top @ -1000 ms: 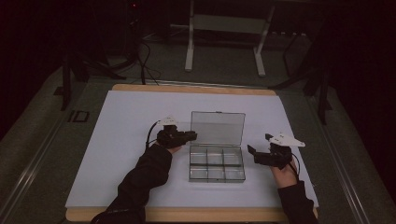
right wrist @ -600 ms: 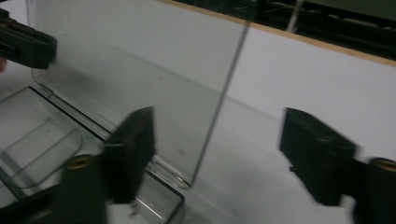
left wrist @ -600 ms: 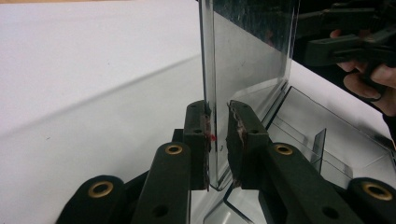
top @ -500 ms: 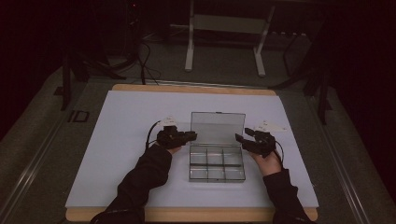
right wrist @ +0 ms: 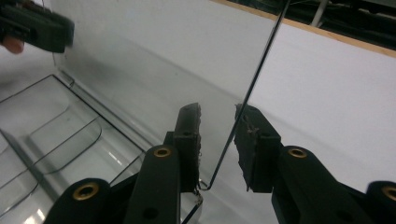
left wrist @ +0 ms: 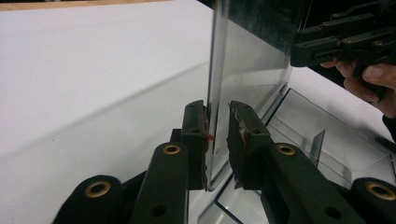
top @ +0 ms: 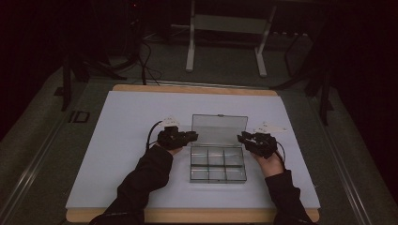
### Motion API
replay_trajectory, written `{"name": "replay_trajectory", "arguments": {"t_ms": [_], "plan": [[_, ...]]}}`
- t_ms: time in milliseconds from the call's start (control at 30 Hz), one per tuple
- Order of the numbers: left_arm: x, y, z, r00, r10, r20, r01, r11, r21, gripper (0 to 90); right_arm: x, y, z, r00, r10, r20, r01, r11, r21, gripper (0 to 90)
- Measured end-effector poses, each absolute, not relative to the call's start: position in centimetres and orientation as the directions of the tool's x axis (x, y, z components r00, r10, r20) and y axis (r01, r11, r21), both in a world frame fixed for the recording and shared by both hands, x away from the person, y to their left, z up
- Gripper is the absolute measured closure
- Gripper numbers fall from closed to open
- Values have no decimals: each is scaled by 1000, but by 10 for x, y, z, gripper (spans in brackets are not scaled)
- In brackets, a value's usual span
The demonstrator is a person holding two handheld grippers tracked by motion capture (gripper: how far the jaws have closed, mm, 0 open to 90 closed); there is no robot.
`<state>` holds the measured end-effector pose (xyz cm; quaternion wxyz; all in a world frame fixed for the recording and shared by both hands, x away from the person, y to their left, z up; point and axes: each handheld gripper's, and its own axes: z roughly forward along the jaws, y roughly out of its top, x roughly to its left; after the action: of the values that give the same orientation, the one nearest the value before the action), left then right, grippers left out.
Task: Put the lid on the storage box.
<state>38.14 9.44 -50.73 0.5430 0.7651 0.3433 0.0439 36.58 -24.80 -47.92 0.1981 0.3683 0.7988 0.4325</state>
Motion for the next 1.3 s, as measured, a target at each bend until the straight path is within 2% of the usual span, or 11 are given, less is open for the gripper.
{"name": "replay_trajectory", "arguments": {"t_ms": [567, 1300], "plan": [[353, 100, -498, 791, 575, -208, 412, -250, 876, 739, 343, -255, -474, -706, 708, -23, 374, 399, 837, 745], [326, 106, -505, 816, 548, -183, 408, -322, 854, 753, 320, -272, -488, -768, 640, -1, 360, 434, 826, 771]]}}
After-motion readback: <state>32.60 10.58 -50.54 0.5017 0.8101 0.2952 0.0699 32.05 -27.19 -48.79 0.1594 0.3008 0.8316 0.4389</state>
